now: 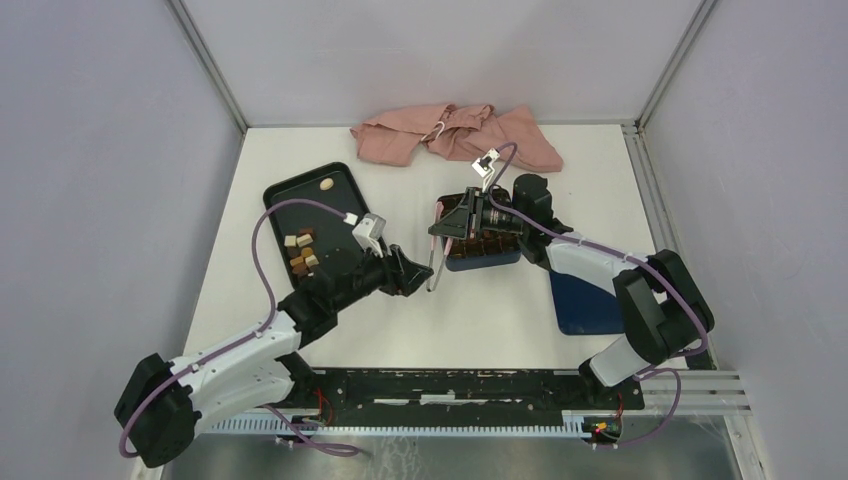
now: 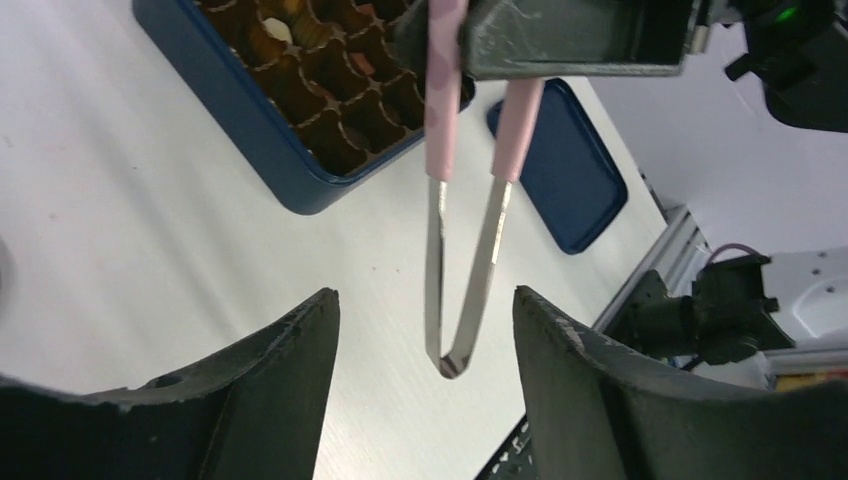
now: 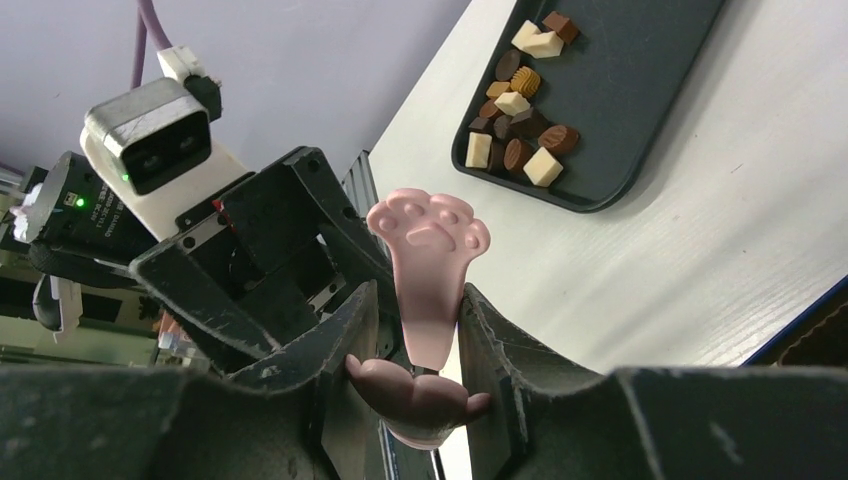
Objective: Pack the chocolate
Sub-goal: Adjust the clamp.
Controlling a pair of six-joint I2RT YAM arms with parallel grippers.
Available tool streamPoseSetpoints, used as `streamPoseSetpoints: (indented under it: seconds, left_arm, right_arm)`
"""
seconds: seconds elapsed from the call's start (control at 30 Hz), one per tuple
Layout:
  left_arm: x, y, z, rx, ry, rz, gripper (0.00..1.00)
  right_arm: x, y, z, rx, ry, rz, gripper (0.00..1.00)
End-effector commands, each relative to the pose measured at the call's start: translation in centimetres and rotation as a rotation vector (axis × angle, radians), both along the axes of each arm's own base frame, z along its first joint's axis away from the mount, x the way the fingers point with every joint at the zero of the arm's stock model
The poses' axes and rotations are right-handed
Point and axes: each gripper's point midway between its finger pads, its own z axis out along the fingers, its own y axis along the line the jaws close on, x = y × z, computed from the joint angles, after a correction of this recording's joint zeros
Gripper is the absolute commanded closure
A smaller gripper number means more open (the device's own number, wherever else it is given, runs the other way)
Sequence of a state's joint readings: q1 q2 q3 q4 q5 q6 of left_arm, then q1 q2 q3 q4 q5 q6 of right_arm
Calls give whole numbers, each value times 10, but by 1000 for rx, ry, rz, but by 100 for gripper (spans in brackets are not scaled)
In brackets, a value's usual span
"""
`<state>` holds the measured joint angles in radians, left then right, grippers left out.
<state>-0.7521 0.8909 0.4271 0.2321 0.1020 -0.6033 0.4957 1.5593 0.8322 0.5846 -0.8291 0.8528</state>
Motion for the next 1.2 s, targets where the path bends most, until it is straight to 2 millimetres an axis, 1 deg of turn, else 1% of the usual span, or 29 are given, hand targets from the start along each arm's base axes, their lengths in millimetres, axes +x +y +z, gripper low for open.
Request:
streamPoseSetpoints:
  seconds: [0.0,0.13,0.3,0.5,0.6,0.63,0.67,0.73,0.77,0.83,0.87,1.0,1.03,1.07,1.1,1.13,1.17]
  left_arm:
    - [21,-2,27,-10,-83,59,33]
    - [29,-7,31,-14,-88,70,41]
    - [37,-19,40,-50,-91,64,45]
    - [47,-33,31,-6,-64,76,48]
    - [53,-37,27,24,-56,104,56]
    - [55,-39,28,30,-58,111,60]
    - [55,-40,25,43,-52,114,64]
    - [59,-41,24,63,-50,129,77]
    - [61,-41,24,71,-49,143,85]
    - [62,-40,23,79,-49,155,96]
    - [63,-38,22,82,-47,163,98]
    - [65,-29,20,78,-44,213,98]
    - [65,-27,21,74,-45,225,98]
    - [65,-25,21,69,-49,232,98]
    - [65,-23,22,62,-54,238,98]
    - [65,-21,23,57,-58,246,98]
    - [64,-19,23,53,-61,251,98]
  right_arm:
    - [5,2,26,41,-134,31,85]
    - [6,2,25,26,-146,30,86]
    - [10,0,22,-8,-167,12,86]
    - [12,-1,22,-19,-173,5,86]
    - [13,-1,21,-28,-177,1,86]
    - [13,-1,20,-34,-179,0,86]
    - [13,-1,20,-36,-179,-1,86]
    - [14,-1,20,-41,-183,-3,86]
    - [14,-2,20,-41,-183,-3,86]
    - [14,-2,21,-41,-186,-1,85]
    - [13,-1,22,-40,-187,1,85]
    - [12,-1,24,-37,-187,5,83]
    - [12,-1,25,-33,-188,7,82]
    - [11,-1,26,-28,-188,13,76]
    - [10,-1,27,-25,-194,20,68]
    - [9,0,30,-23,-204,29,56]
    - [9,0,32,-23,-221,39,46]
